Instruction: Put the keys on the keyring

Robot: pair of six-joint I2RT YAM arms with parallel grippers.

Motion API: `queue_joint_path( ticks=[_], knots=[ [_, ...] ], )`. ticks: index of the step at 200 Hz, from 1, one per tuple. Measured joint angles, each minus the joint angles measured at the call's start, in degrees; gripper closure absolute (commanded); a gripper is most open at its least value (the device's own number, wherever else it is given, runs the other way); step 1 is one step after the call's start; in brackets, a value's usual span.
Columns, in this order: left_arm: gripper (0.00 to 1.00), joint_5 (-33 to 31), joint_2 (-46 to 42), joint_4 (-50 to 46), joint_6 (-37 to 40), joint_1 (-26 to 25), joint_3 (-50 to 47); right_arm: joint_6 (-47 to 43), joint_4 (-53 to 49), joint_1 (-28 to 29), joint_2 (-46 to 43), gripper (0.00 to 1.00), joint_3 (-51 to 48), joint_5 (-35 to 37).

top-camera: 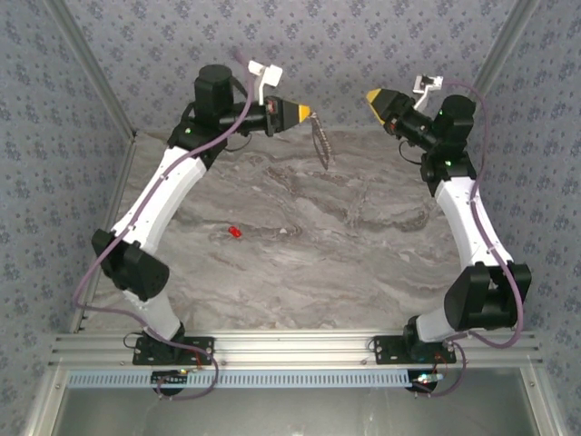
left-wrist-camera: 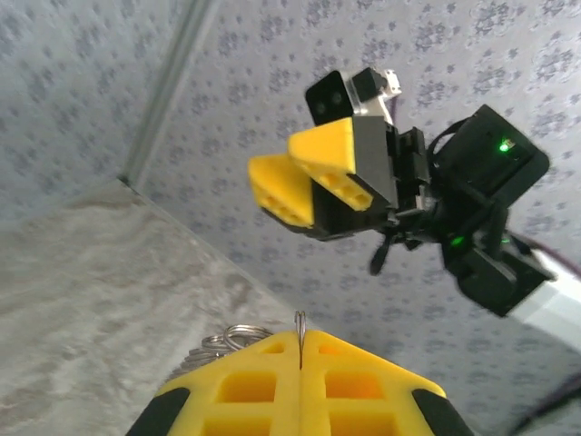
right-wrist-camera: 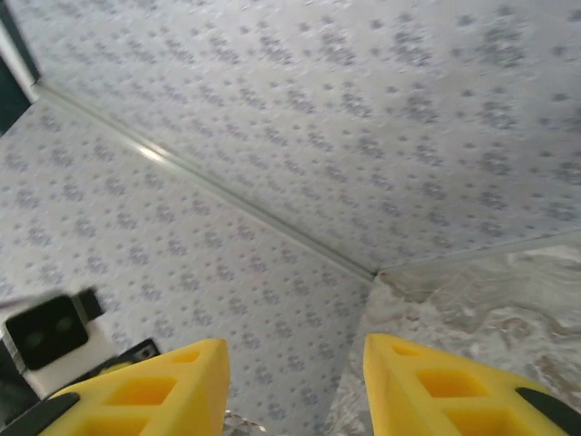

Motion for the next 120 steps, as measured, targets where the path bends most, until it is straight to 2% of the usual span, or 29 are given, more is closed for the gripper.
queue_joint_path(
  ticks=[17, 30, 40, 50, 85, 120],
  knots=[
    [1.00, -3.41, -5.79, 8.35, 4.63, -0.02, -10.91, -1.86, -2.97, 0.63, -1.77, 0.48, -1.03, 2.36],
    [1.00, -6.12, -9.55, 14.75, 8.17, -0.20, -18.23, -3.63, -5.20, 1.31, -3.23, 0.36, -2.03, 4.61],
    [1.00, -7.58, -10.91, 17.51, 10.43, -0.26, -20.79, -5.11, -7.72, 2.03, -4.35, 0.27, -2.51, 7.39],
    [1.00, -8.63, -11.23, 19.74, 12.52, -0.26, -21.35, -7.54, -10.60, 2.97, -5.31, 0.22, -2.56, 10.86],
    [1.00, -9.25, -12.02, 28.39, 16.48, -0.26, -22.32, -15.50, -19.69, 7.87, -6.99, 0.21, -2.43, 21.59],
    [1.00, -6.19, -12.13, 33.22, 17.20, -0.26, -22.16, -18.05, -19.91, 8.96, -6.99, 0.22, -3.63, 22.69]
  ],
)
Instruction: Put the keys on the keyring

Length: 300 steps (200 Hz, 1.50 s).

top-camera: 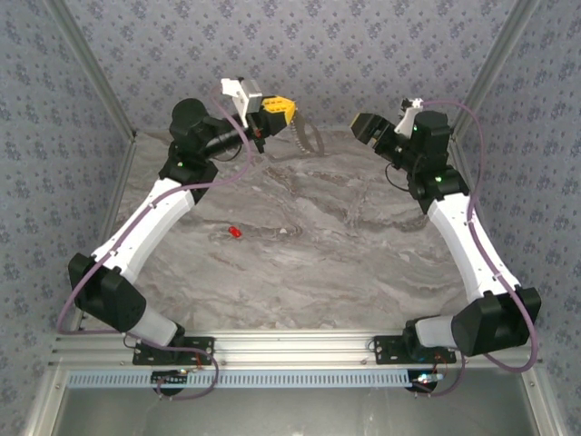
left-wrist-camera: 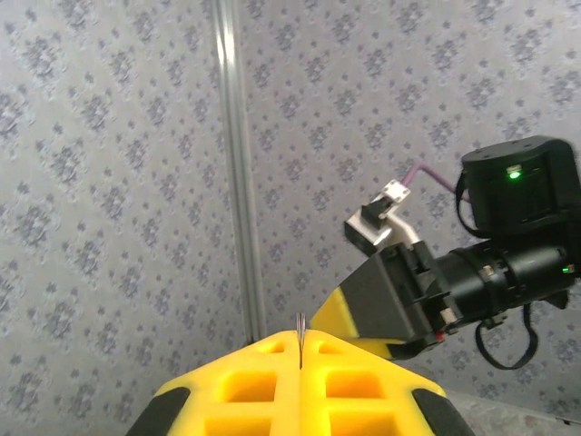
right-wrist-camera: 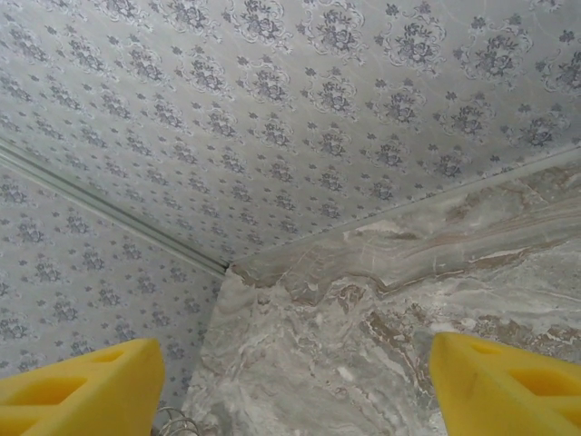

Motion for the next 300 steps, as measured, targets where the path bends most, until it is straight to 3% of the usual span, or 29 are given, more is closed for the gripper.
queue_joint_path(
  ticks=[27, 82, 201, 300],
  knots=[
    [1.00, 3.37, 0.02, 1.88, -0.59, 0.00, 1.57, 0.48, 2.67, -0.07, 0.28, 0.30, -1.62, -3.69],
    [1.00, 8.41, 0.02, 5.22, -2.36, -0.17, 5.11, 2.47, 9.05, -0.04, 1.77, 0.34, -1.60, -10.82],
    [1.00, 9.14, 0.04, 4.66, -2.80, -0.39, 5.11, 3.45, 12.00, 0.00, 2.89, 0.37, 2.58, -16.13],
    [1.00, 6.62, 1.95, -9.84, -4.17, -0.07, 7.89, 2.21, 13.00, 3.26, 5.92, 0.39, 11.80, -24.00]
  ],
)
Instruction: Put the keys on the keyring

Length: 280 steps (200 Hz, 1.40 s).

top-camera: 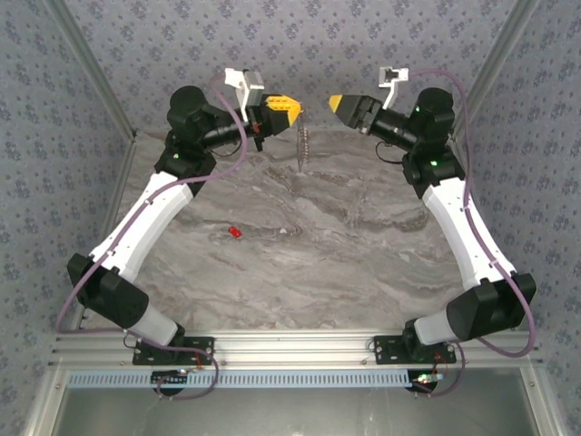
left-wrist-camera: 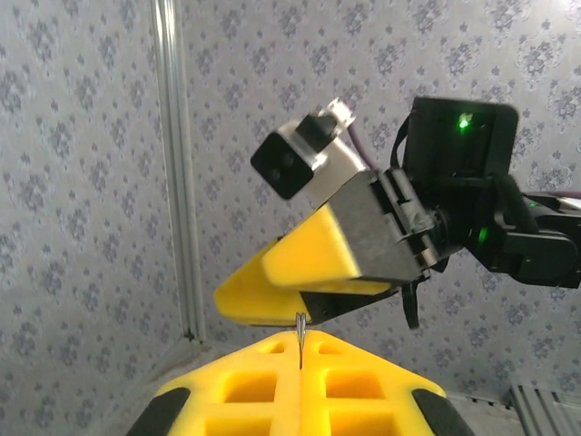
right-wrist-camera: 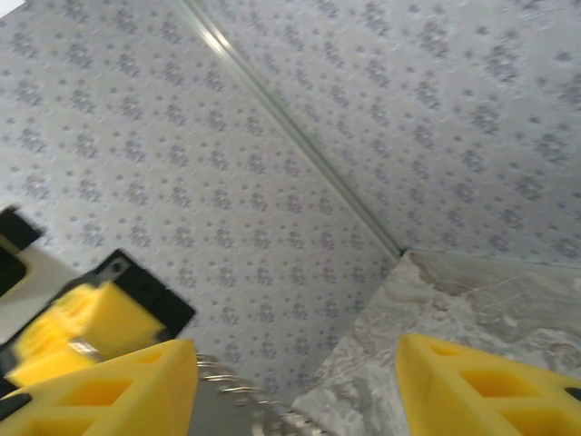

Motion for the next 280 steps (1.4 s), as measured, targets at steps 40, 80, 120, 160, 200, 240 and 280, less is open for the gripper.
queue_joint_path(
  ticks=[40, 80, 120, 160, 200, 240, 280],
  knots=[
    [1.00, 0.22, 0.37, -4.63, -1.53, 1.25, 0.31, -1.55, -0.96, 2.45, 1.60, 0.43, 4.39, -4.17],
    [1.00, 1.75, 1.22, -5.20, -3.74, 2.03, 1.27, -2.23, -1.46, 3.28, 3.28, 0.51, 6.64, -7.65],
    [1.00, 5.29, 2.99, -5.46, -6.38, 2.01, 3.37, -2.64, -2.32, 4.24, 5.95, 0.57, 8.20, -10.27],
    [1.00, 7.78, 3.91, -5.86, -8.46, 2.19, 4.94, -2.78, -2.80, 4.52, 7.19, 0.66, 8.90, -11.98],
    [1.00, 8.59, 4.55, -6.21, -8.79, 2.34, 5.20, -2.73, -2.75, 4.52, 7.21, 0.76, 8.94, -12.81],
    [1.00, 9.51, 5.53, -6.49, -9.05, 2.34, 6.36, -2.58, -2.71, 4.74, 7.85, 0.86, 10.43, -13.31],
    [1.00, 9.77, 6.14, -7.19, -9.49, 2.71, 7.91, -2.67, -2.71, 4.74, 8.44, 1.00, 11.82, -13.99]
  ],
)
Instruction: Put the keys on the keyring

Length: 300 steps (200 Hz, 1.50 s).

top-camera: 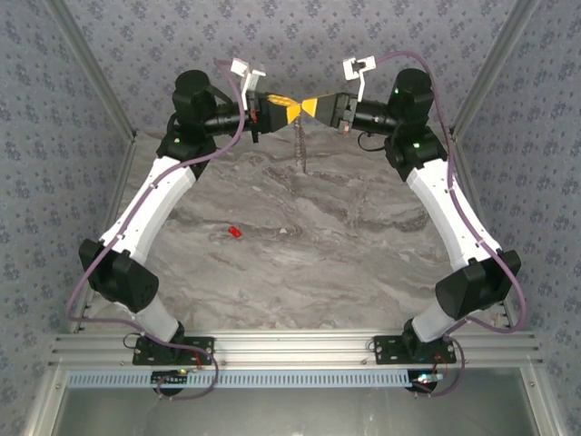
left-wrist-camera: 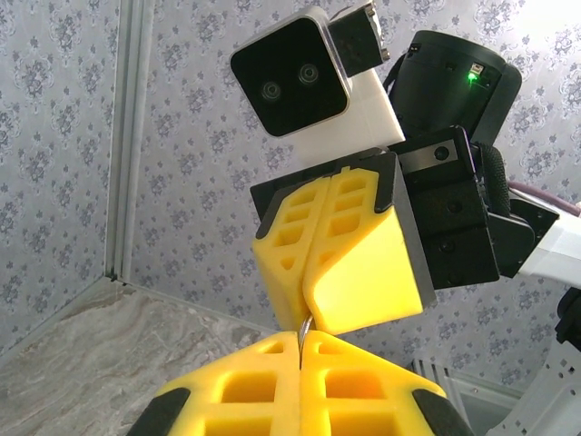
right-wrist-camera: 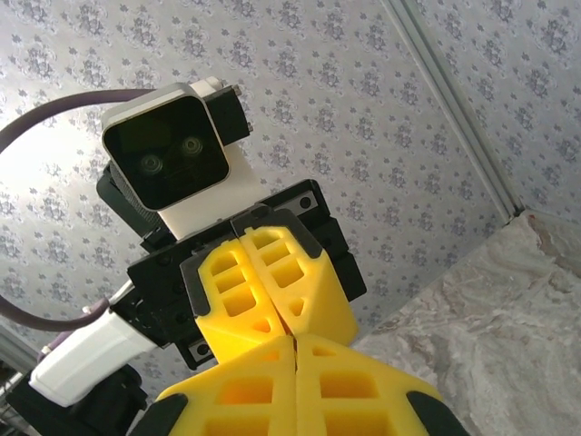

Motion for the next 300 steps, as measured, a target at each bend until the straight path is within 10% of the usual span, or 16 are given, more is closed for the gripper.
queue_joint_path(
  ticks=[68, 239, 300],
  knots=[
    [0.89, -0.81, 0.24, -1.05, -0.15, 0.00, 0.85, 1.33, 2.62, -0.79, 0.02, 1.00, -1.11, -0.22],
    [1.00, -2.43, 0.22, -0.31, -1.92, 0.00, 1.86, 15.58, 17.59, -3.08, 1.68, 1.00, -4.92, 0.44],
    [1.00, -1.99, 0.22, -0.09, -2.05, -0.02, 1.86, 17.22, 18.47, -3.10, 2.51, 0.74, -4.92, 0.39]
  ],
)
